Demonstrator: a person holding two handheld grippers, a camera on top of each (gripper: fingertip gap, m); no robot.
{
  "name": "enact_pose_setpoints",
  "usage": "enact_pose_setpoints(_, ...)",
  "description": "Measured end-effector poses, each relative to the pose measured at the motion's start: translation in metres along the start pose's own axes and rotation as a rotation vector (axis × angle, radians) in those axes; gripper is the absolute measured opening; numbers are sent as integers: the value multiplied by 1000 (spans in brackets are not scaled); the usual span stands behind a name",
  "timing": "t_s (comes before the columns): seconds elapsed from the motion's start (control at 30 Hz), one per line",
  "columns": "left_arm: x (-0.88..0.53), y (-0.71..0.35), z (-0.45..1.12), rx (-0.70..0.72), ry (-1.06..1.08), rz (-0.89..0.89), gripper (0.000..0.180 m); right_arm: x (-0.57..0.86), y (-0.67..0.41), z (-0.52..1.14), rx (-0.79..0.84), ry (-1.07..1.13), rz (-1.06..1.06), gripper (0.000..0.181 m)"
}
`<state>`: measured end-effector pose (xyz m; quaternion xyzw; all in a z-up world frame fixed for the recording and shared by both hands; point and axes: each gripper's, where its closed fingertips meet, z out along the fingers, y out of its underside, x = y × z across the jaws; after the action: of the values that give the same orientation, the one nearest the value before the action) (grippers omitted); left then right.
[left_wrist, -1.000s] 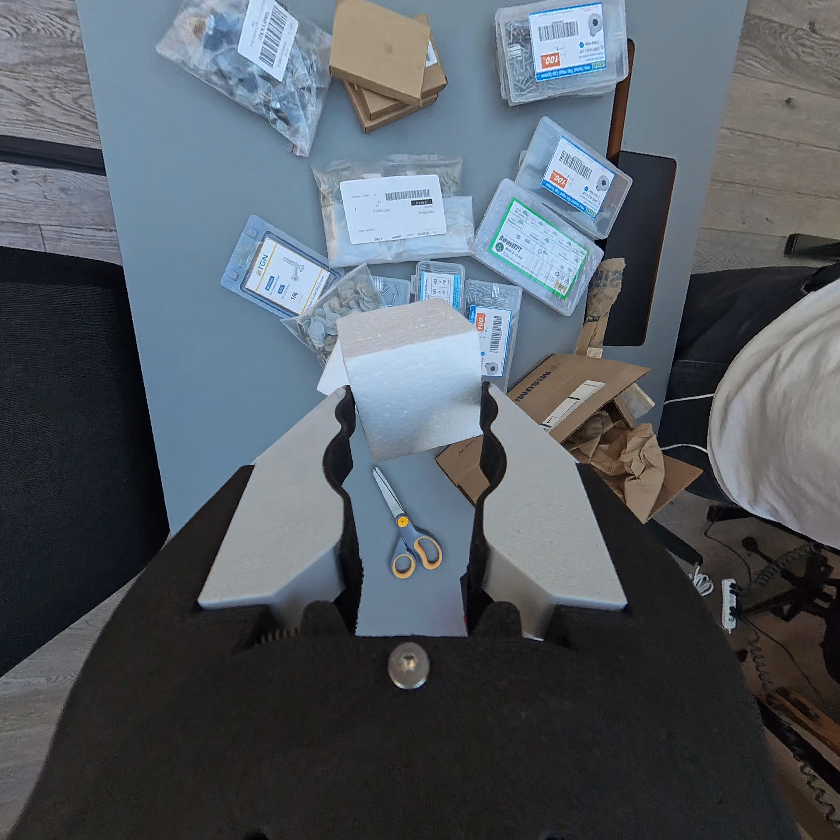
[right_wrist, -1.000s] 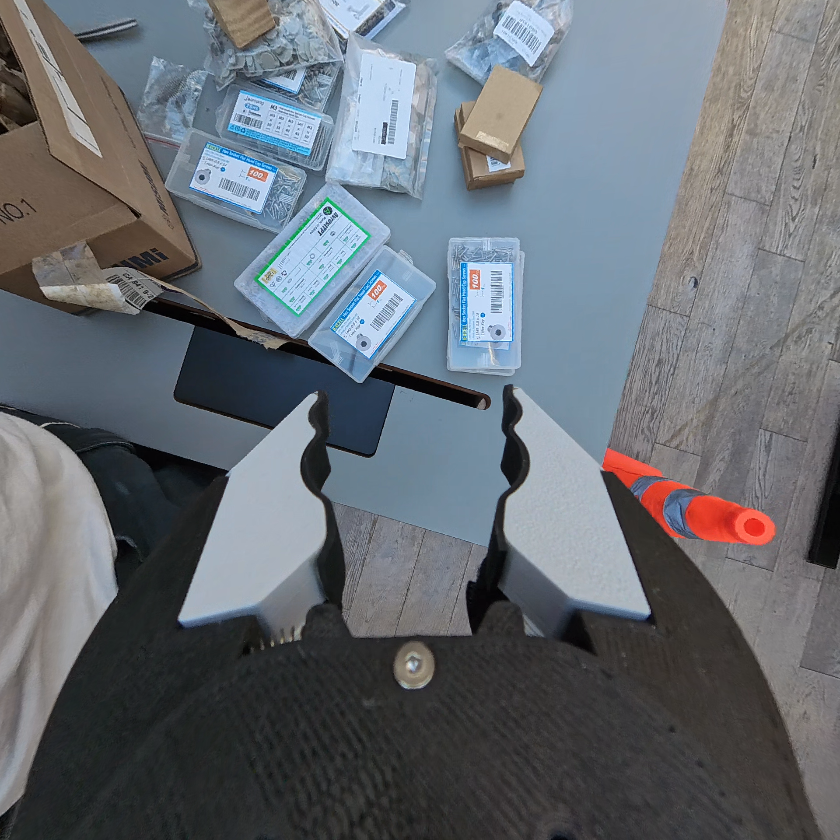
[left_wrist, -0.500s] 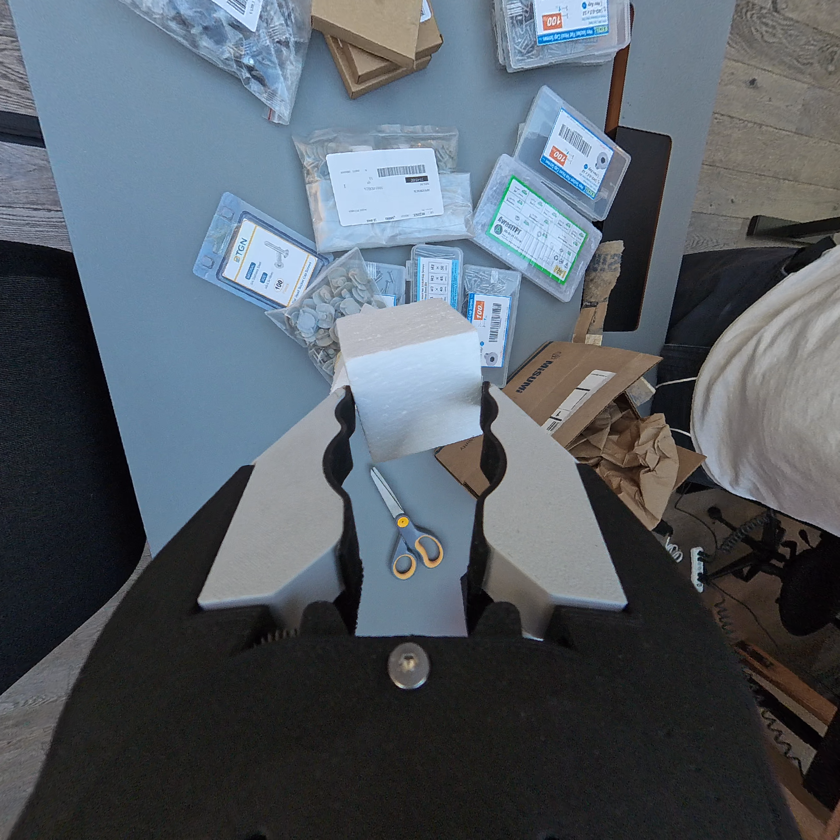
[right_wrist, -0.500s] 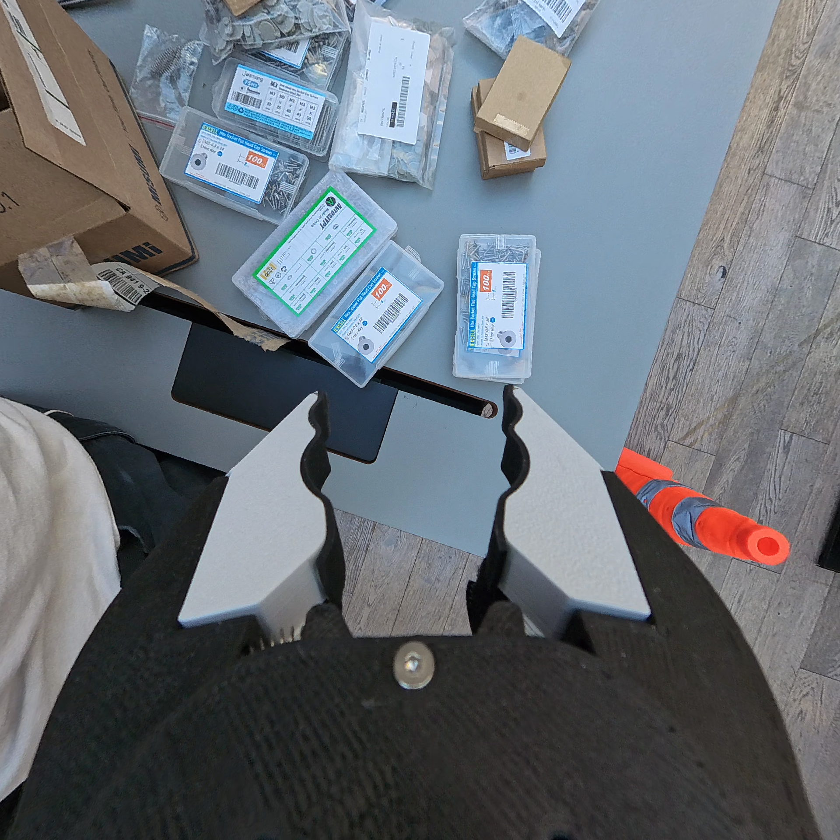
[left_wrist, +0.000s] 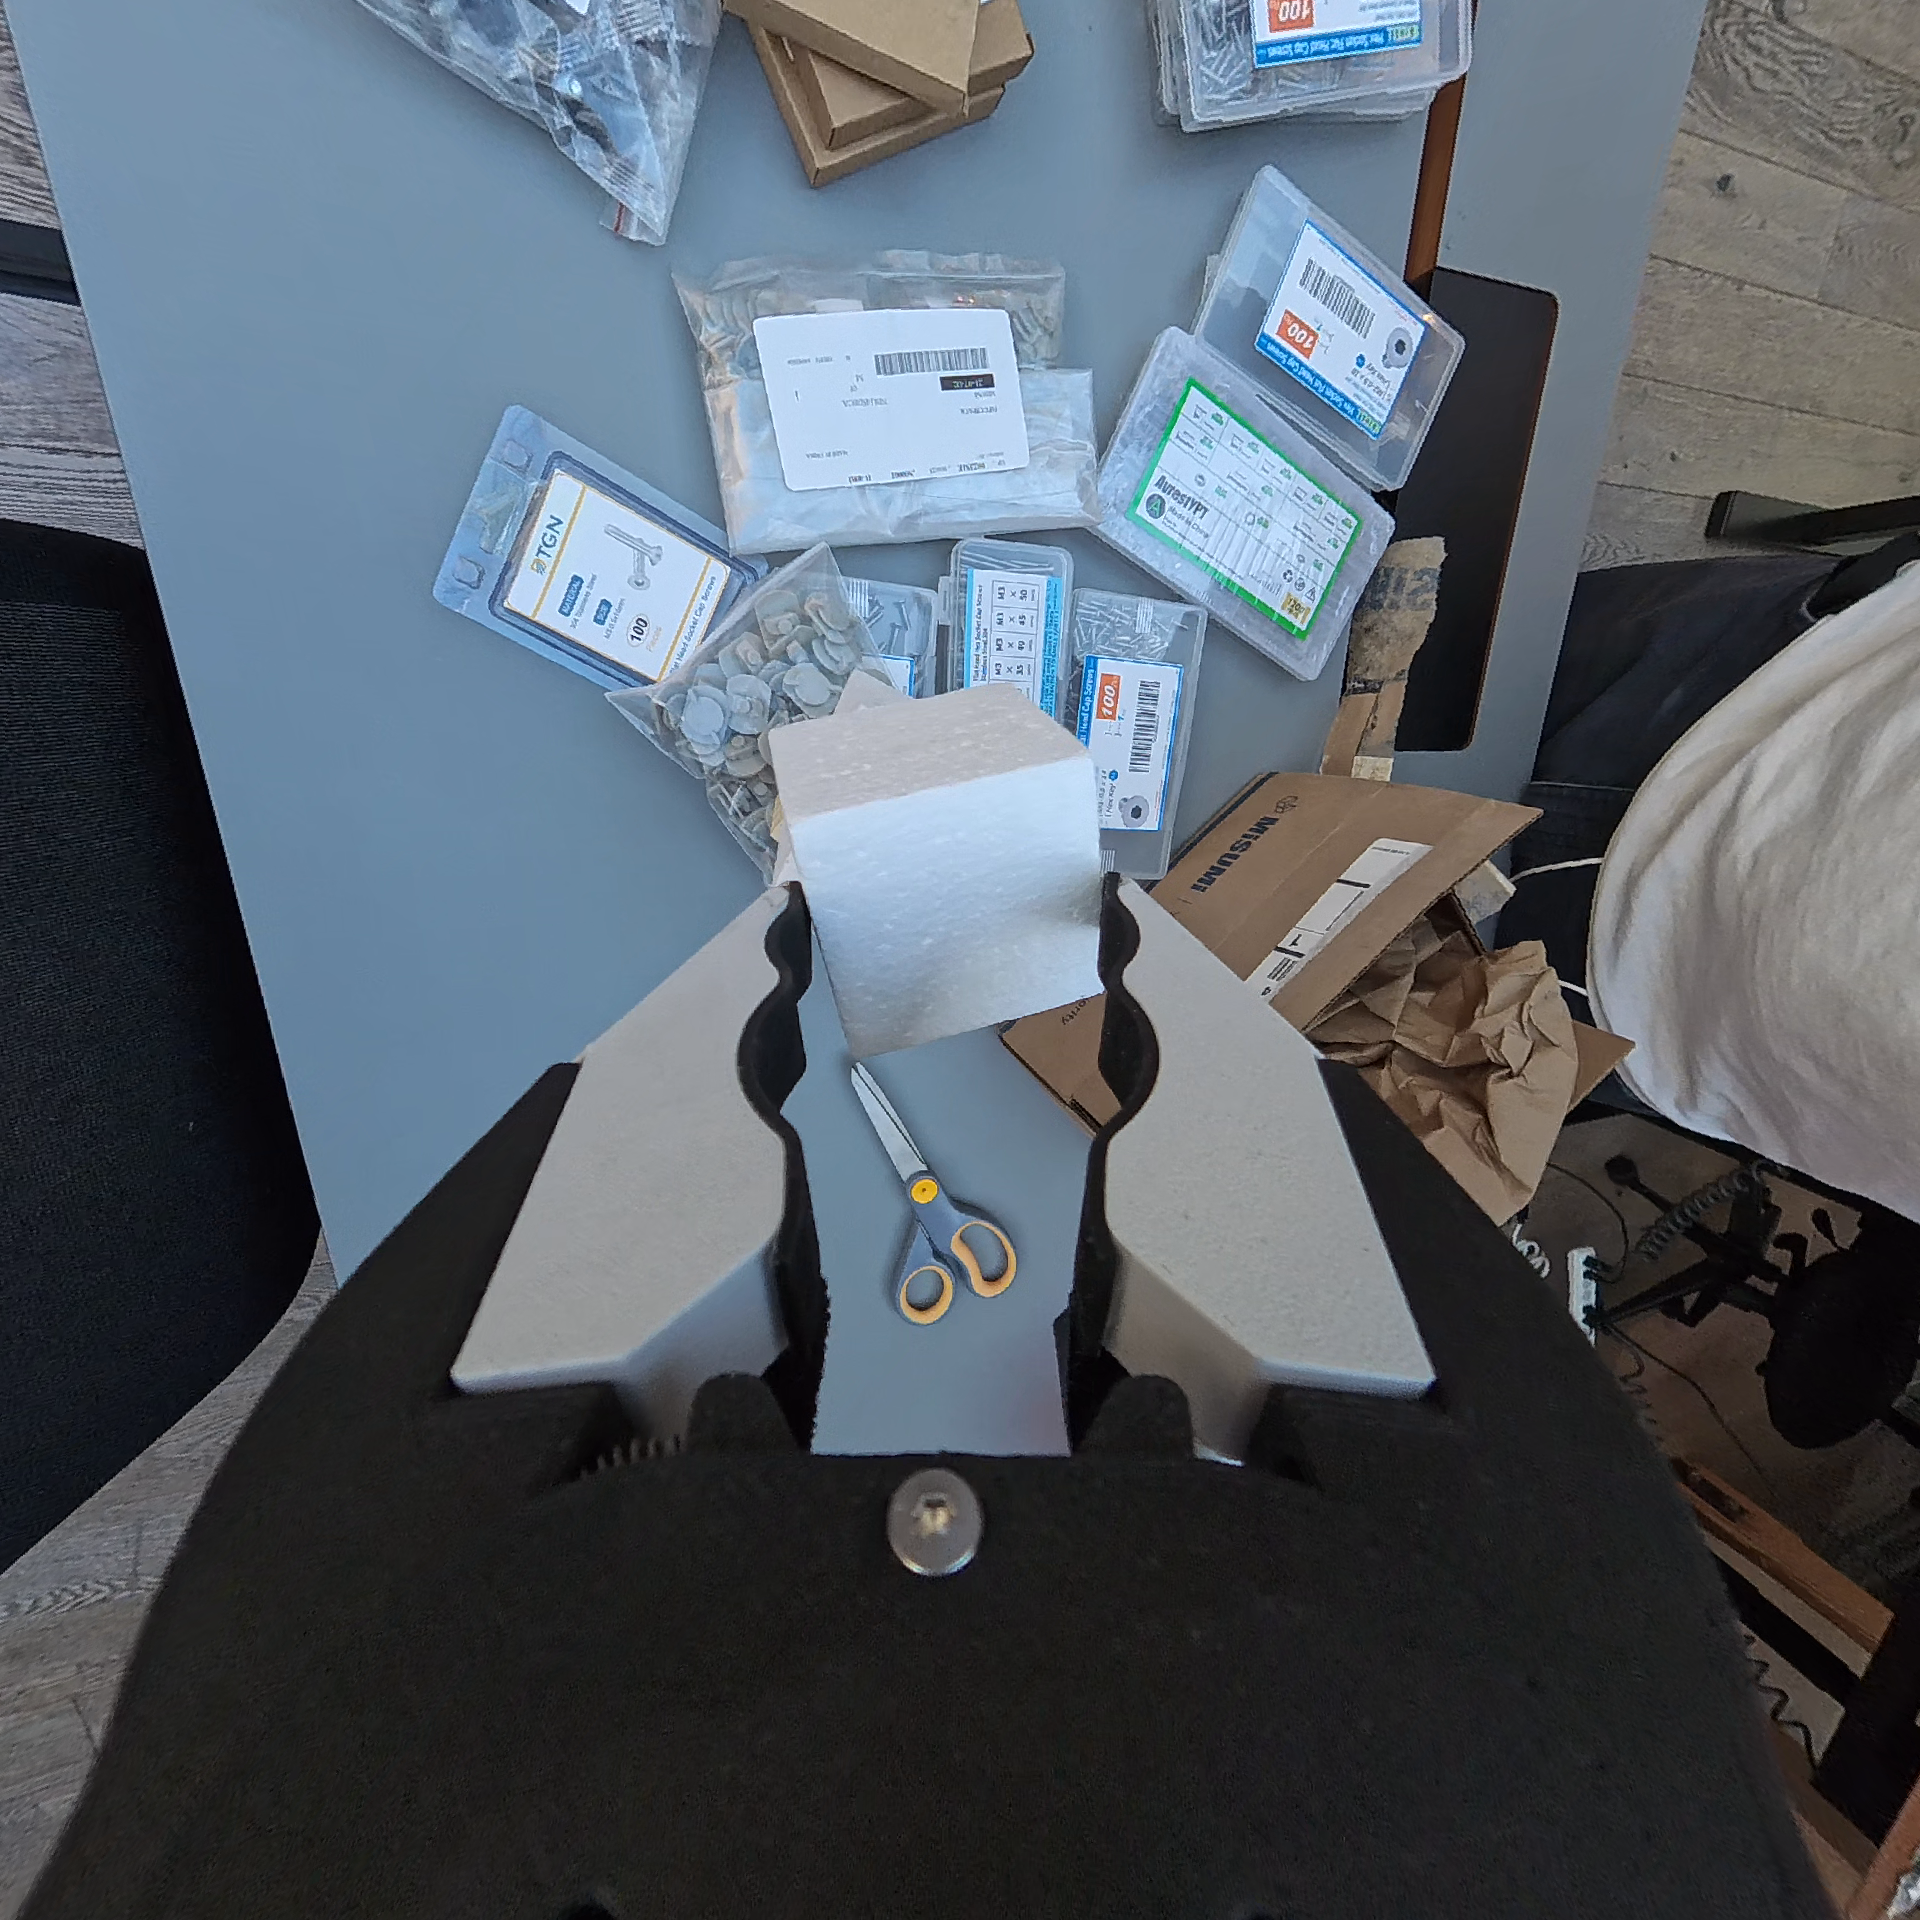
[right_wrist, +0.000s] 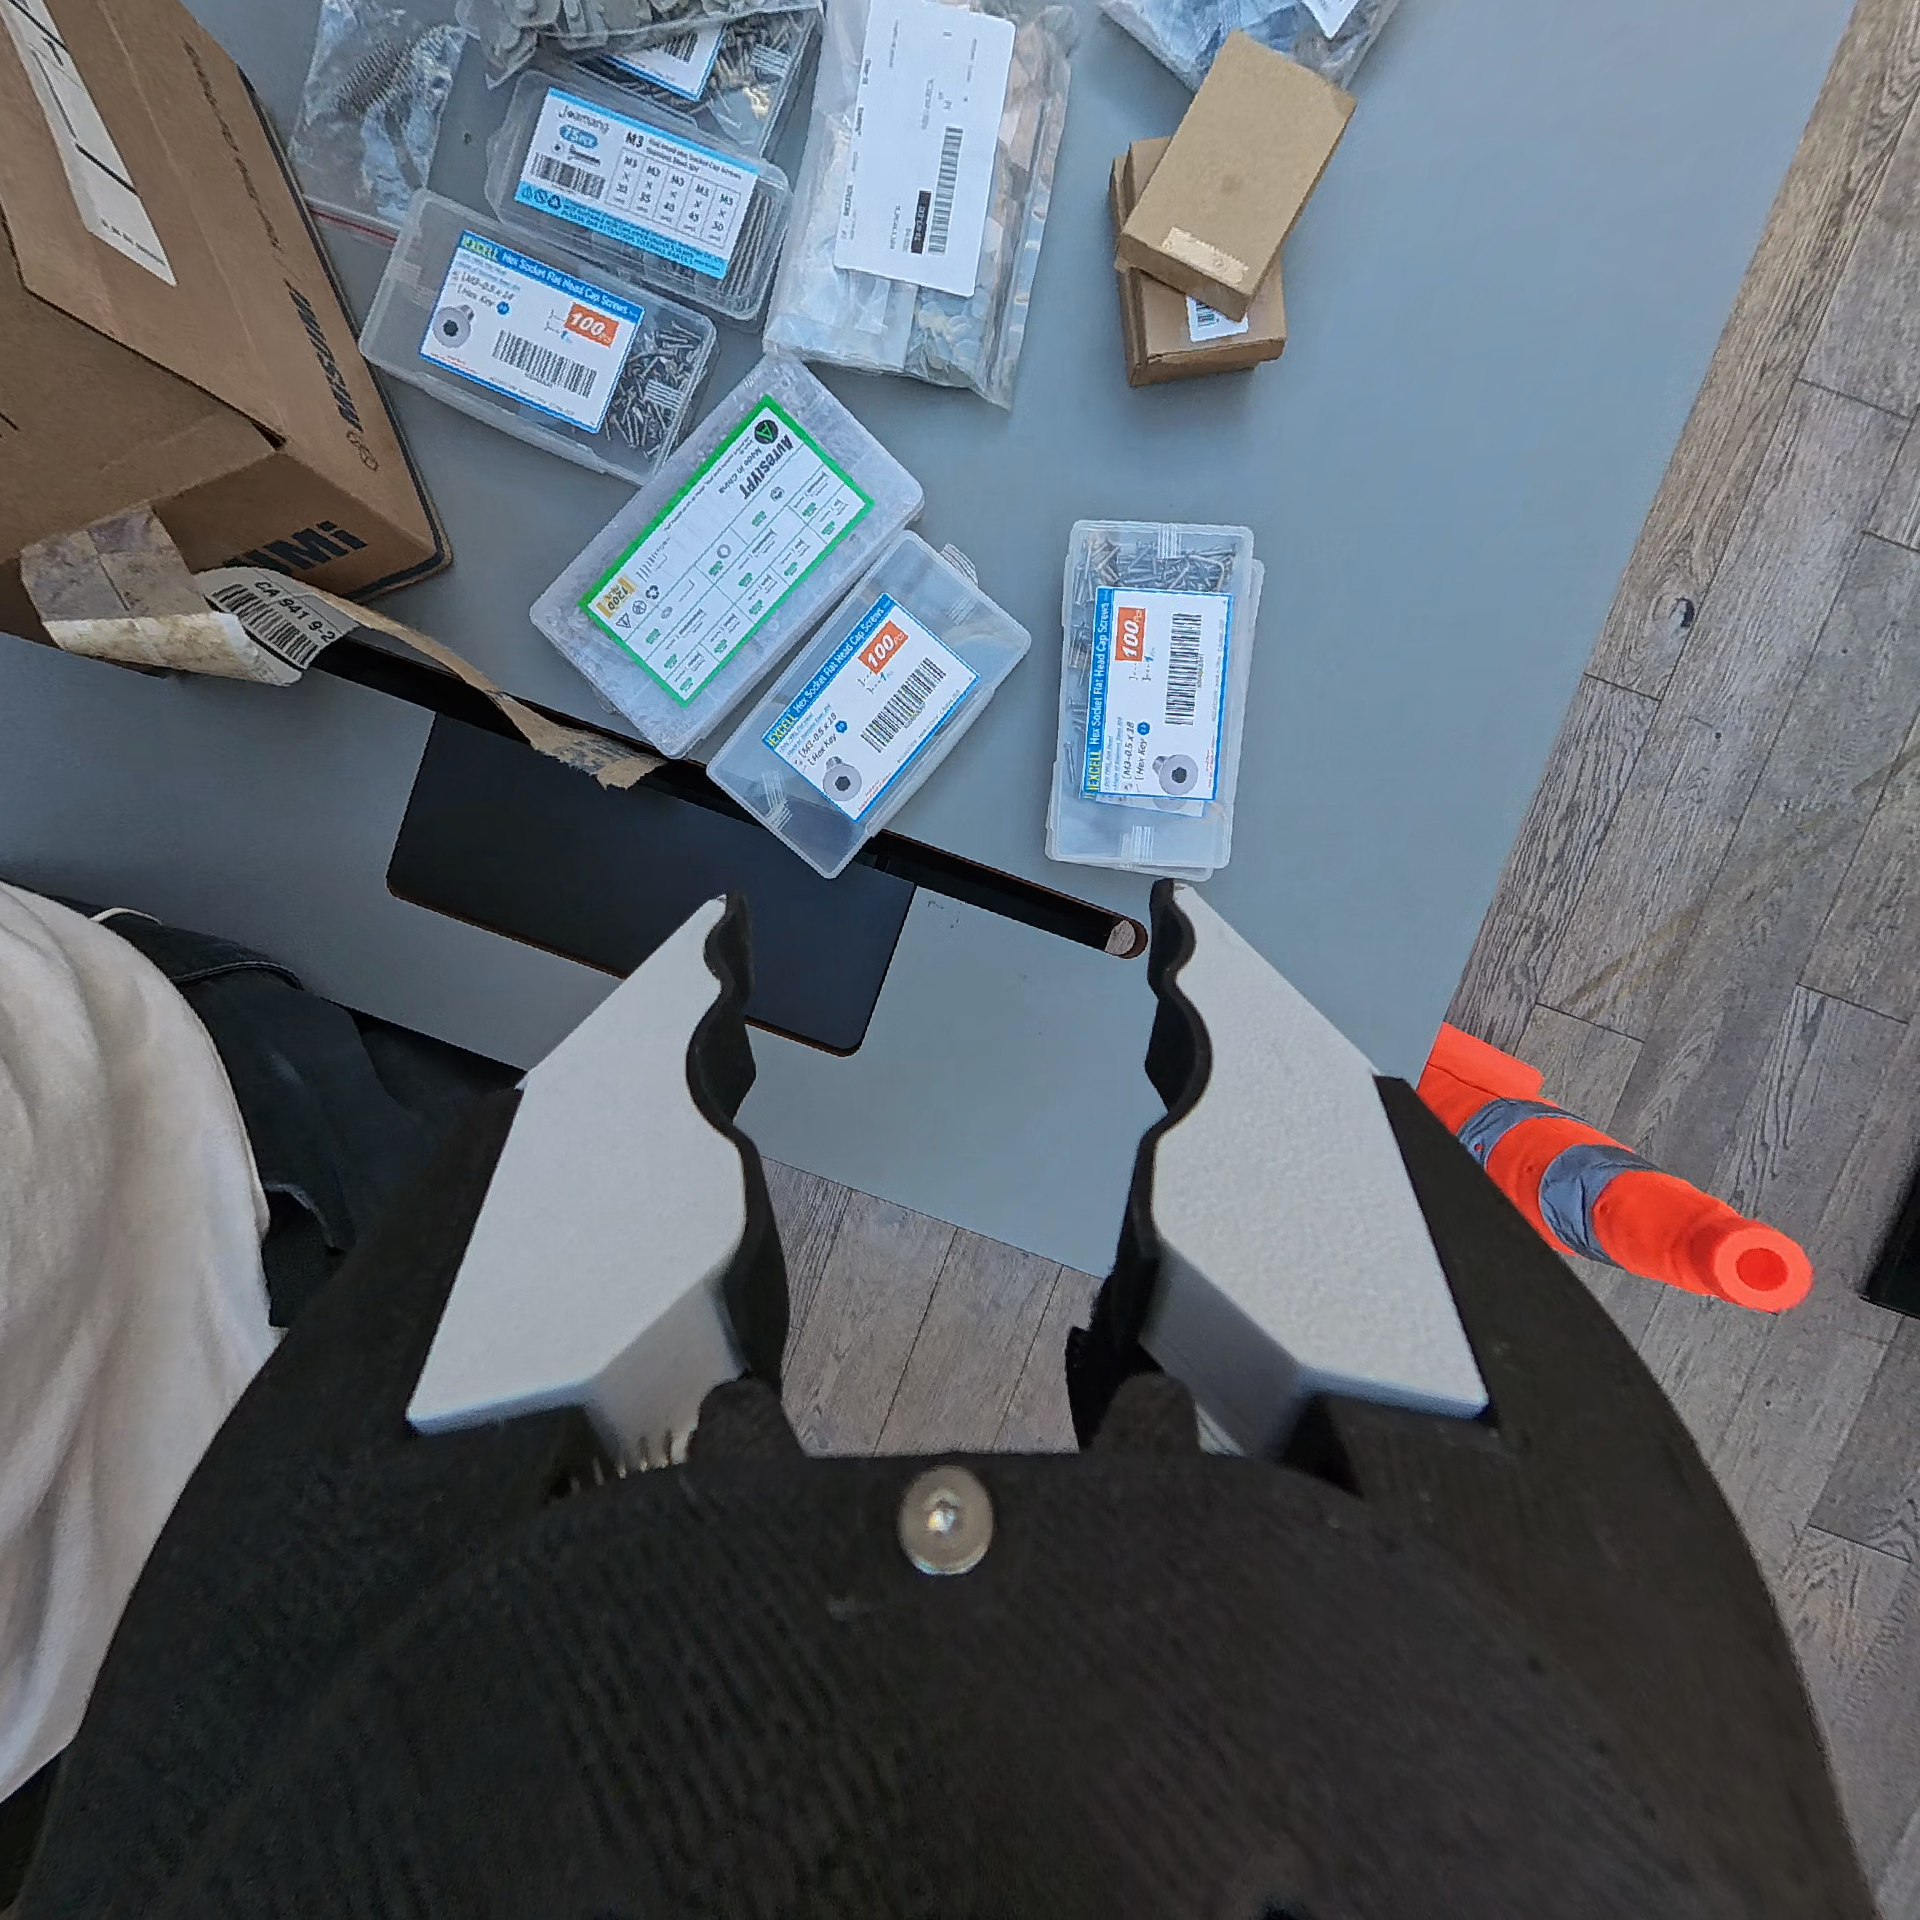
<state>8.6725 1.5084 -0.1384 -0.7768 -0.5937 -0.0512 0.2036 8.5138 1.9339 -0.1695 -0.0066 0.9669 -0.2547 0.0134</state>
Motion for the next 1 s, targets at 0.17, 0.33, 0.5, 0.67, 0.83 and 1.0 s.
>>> enact_pose_setpoints(0.17, 0, -1, 0, 0, 1, -8, 59, 1, 3, 1, -12, 1, 2, 76)
enact_pose_setpoints(0.33, 0, -3, -2, 18, 3, -18, 62, 1, 5, 0, -10, 1, 6, 76)
enact_pose_setpoints(0.5, -3, -10, -16, 100, -28, -35, 68, 1, 4, -2, -3, 10, -2, 77)
enact_pose_setpoints(0.67, 20, -32, -74, 460, -113, -11, 69, 9, -5, -8, 55, 33, 2, 77)
enact_pose_setpoints(0.83, 117, -18, -139, 894, -223, 72, 69, 26, -38, -37, 261, 114, -19, 81)
enact_pose_setpoints(1.0, 238, 30, -146, 1274, -267, 41, 75, 39, -77, -71, 547, 112, 29, 88)
